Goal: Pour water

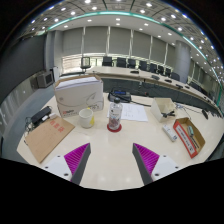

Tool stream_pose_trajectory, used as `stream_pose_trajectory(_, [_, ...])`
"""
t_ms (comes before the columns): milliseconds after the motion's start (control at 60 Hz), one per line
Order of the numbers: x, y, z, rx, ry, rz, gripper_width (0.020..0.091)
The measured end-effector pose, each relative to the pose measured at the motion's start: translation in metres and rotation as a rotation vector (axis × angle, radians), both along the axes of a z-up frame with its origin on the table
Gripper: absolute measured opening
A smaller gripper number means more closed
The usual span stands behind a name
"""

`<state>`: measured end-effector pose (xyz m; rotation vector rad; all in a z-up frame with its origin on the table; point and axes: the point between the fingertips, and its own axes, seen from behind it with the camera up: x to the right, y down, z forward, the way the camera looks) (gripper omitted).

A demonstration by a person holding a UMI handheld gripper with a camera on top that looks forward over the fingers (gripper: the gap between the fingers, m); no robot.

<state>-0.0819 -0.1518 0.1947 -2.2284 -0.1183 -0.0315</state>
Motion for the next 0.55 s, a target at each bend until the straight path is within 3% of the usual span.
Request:
stream_pose_trajectory(200, [-0.014, -0.066, 0.025, 0.018, -0.053, 0.015, 0.0861])
stream_pose_trajectory(550, [-0.010, -0.091, 0.038, 0.059, -0.080, -0.042, 0.0862])
